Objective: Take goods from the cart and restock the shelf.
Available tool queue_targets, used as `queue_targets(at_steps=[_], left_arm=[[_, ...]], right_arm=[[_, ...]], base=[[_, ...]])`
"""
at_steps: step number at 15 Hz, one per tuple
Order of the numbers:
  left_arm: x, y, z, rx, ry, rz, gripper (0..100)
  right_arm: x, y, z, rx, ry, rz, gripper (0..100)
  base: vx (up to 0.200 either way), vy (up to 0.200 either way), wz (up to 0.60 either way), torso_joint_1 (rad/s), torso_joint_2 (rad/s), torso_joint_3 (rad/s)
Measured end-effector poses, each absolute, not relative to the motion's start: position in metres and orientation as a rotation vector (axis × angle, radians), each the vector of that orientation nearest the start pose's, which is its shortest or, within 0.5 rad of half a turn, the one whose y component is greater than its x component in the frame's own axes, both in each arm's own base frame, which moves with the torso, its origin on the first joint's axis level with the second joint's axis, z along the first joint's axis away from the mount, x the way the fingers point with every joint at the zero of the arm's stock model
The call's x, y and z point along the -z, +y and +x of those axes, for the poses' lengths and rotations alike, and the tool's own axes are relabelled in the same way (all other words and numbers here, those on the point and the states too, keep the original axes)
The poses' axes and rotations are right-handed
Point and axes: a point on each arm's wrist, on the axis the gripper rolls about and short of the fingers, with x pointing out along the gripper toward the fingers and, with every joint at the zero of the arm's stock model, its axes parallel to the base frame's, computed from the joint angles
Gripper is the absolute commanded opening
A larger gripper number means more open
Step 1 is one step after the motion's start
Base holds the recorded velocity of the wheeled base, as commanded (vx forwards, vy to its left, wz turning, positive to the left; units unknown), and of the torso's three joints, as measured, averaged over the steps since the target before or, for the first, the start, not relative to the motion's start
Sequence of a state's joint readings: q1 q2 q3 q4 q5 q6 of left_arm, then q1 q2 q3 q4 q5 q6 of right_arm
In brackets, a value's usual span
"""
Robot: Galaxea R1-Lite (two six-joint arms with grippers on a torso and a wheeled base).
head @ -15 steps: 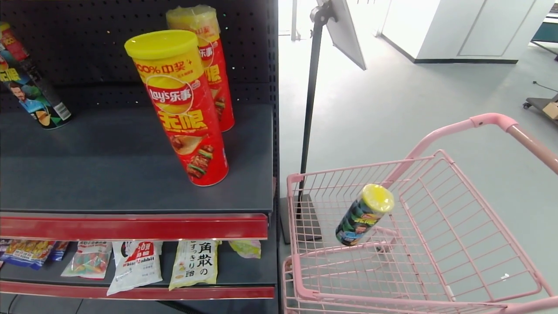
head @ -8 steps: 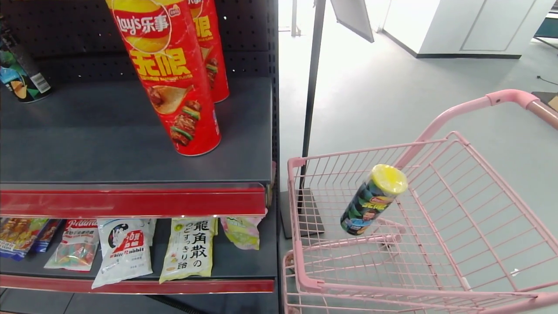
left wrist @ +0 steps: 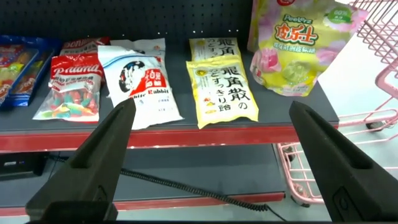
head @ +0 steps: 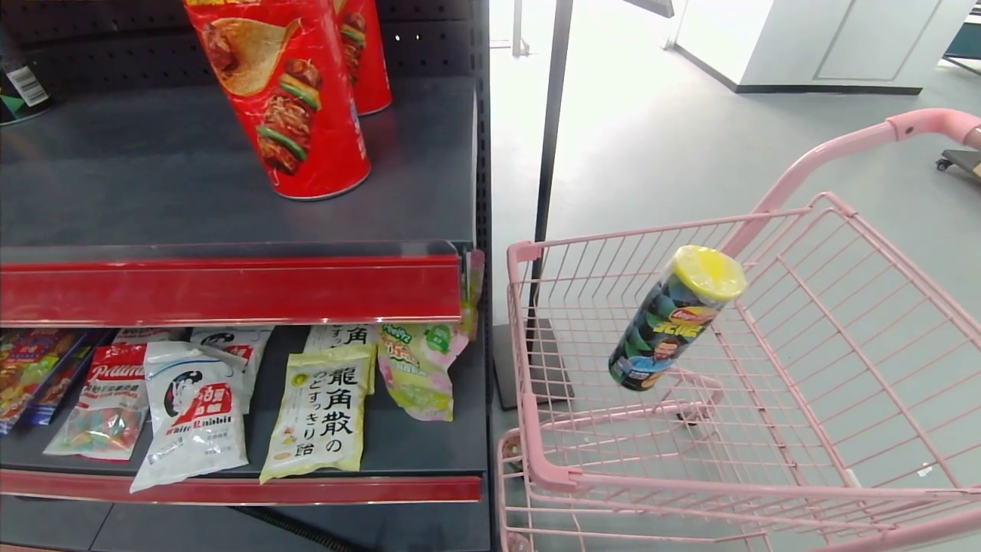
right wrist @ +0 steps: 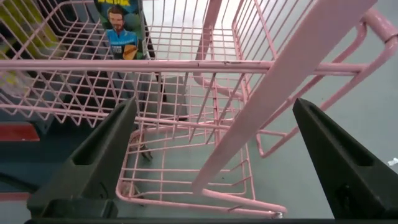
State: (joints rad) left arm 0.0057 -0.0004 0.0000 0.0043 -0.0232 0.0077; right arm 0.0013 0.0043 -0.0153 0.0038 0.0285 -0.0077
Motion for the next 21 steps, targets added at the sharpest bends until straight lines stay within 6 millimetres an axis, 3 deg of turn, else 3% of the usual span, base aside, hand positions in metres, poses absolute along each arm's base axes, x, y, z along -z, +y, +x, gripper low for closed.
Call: queue_targets(at_steps=[2,4,5,7,9,11,14,21], left_arm=[[-0.075,-0.001,-0.023,0.017,0.004,0.008,100],[-0.075,-0.001,-0.023,0.018,0.004,0.008,100],[-0.075,-0.001,-0.023,0.018,0.004,0.008,100],[-0.075,-0.001,-0.023,0.017,0.004,0.008,100],[-0.075,-0.001,-0.023,0.018,0.004,0.008,100],[-0.075,-0.001,-0.023,0.017,0.004,0.008,100],[-0.075,-0.001,-0.023,0.018,0.004,0.008,100],[-0.075,-0.001,-0.023,0.018,0.004,0.008,100]], right_arm=[[-0.113,0.001,-0.028,-0.059,-0.091,-0.011,100],[-0.173,0.001,-0.028,-0.082,-0.185,-0.011,100],[-0.214,0.001,-0.022,-0.098,-0.229,-0.012,100],[-0.285,0.003,0.004,-0.16,-0.286,-0.042,100],[-0.322,0.007,0.051,-0.251,-0.254,-0.12,100],[-0.328,0.013,0.095,-0.416,-0.185,-0.165,100],[-0.317,0.012,0.143,-0.579,-0.097,-0.244,100],[-0.251,-0.026,0.246,-0.824,0.054,-0.39,100]], base=[[0.0,0.0,0.0,-0.006,0.03,0.018],[0.0,0.0,0.0,0.0,0.0,0.0],[0.0,0.0,0.0,0.0,0.0,0.0],[0.0,0.0,0.0,0.0,0.0,0.0],[0.0,0.0,0.0,0.0,0.0,0.0],[0.0,0.0,0.0,0.0,0.0,0.0],[0.0,0.0,0.0,0.0,0.0,0.0],[0.0,0.0,0.0,0.0,0.0,0.0]])
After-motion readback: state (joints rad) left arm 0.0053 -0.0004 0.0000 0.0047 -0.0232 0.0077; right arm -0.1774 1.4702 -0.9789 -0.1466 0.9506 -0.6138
